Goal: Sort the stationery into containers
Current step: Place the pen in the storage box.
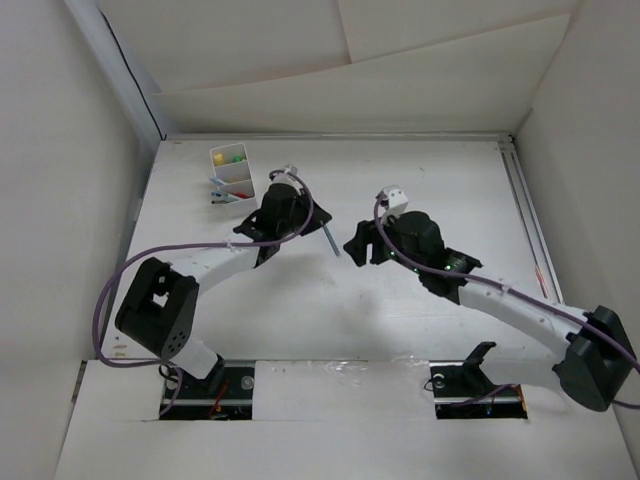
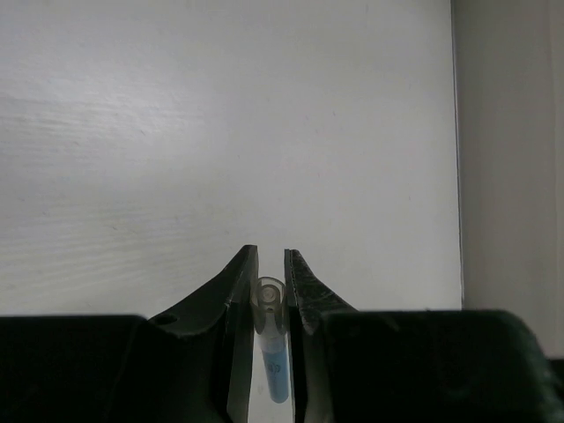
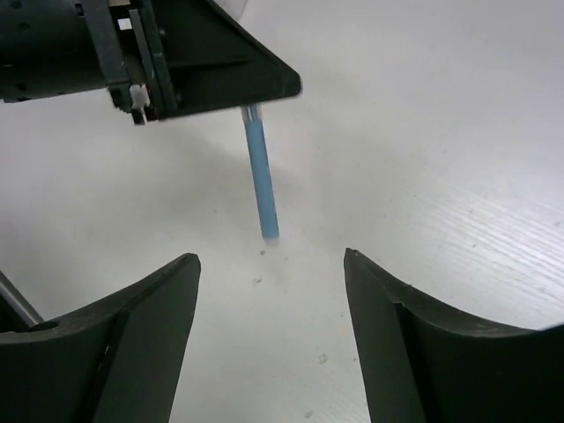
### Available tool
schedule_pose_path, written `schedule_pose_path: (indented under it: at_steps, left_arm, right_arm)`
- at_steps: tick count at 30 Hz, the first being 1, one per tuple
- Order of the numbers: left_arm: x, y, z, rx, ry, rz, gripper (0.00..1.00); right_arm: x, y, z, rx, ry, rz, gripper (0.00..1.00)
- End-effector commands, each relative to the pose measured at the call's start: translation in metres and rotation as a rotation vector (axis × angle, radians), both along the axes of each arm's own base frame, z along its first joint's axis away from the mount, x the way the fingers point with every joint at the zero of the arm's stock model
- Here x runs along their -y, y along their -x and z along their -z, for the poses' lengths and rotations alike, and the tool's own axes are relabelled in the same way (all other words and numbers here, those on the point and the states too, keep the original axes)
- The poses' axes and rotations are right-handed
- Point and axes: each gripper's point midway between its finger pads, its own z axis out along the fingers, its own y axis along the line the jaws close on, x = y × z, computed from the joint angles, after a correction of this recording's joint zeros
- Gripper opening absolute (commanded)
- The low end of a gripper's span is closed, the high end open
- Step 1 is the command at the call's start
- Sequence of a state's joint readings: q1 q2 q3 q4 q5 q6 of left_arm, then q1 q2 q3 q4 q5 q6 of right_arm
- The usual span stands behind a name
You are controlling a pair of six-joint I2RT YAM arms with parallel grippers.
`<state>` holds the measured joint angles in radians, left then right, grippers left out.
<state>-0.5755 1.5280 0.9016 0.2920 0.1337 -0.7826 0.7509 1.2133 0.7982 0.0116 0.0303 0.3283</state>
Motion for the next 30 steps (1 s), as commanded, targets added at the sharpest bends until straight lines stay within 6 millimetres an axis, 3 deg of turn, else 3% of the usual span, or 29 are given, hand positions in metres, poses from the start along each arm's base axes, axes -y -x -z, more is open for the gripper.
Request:
schedule_pose_path:
  at_steps: [1,6,8,9,11,13,16,17,18,19,21,22,23,30]
  left_arm:
    - [-0.032,-0.038,-0.057,0.133,0.014,-0.179,0.00]
    - [-0.084,-0.071,-0.106,0.208,0.065,-0.374,0.00]
    - [-0.112,-0.081,-0.109,0.220,0.009,-0.516,0.00]
    - [-0.120,-0.087,-0.127,0.251,0.000,-0.562,0.00]
    - [-0.136,-0.094,-0.127,0.252,-0.072,-0.642,0.00]
    - [-0.164,-0.109,-0.136,0.270,-0.121,-0.767,0.00]
    - [-0.192,-0.130,-0.140,0.270,-0.171,-0.848,0.00]
    - [-0.214,-0.137,-0.136,0.254,-0.205,-0.895,0.00]
    - [-0.222,-0.144,-0.135,0.247,-0.226,-0.907,0.00]
    - [-0.237,-0.152,-0.154,0.275,-0.261,-0.961,0.00]
    - [-0.258,-0.163,-0.132,0.211,-0.388,-1.013,0.00]
    - [-0.275,-0.165,-0.133,0.208,-0.445,-1.075,0.00]
    - [-0.280,-0.171,-0.132,0.205,-0.497,-1.090,0.00]
    - [-0.302,-0.169,-0.126,0.228,-0.655,-1.166,0.00]
  right_arm:
    - [0.026,-0.016,-0.047,0.131,-0.094,0.124,0.73]
    - [0.063,-0.034,-0.036,0.125,-0.066,0.280,0.73]
    - [0.076,-0.039,-0.027,0.104,-0.064,0.334,0.73]
    - [0.078,-0.039,-0.022,0.093,-0.064,0.348,0.73]
    - [0.084,-0.041,-0.017,0.083,-0.062,0.374,0.72]
    - [0.087,-0.040,-0.014,0.071,-0.053,0.376,0.72]
    - [0.094,-0.036,-0.020,0.086,-0.079,0.389,0.72]
    - [0.095,-0.035,-0.024,0.095,-0.088,0.389,0.72]
    - [0.098,-0.036,-0.024,0.096,-0.088,0.398,0.72]
    - [0.095,-0.033,-0.024,0.092,-0.095,0.376,0.72]
    - [0.095,-0.032,-0.027,0.094,-0.109,0.379,0.72]
    - [0.095,-0.032,-0.027,0.094,-0.109,0.379,0.72]
    - [0.095,-0.032,-0.027,0.094,-0.109,0.379,0.72]
    - [0.096,-0.030,-0.026,0.090,-0.116,0.367,0.72]
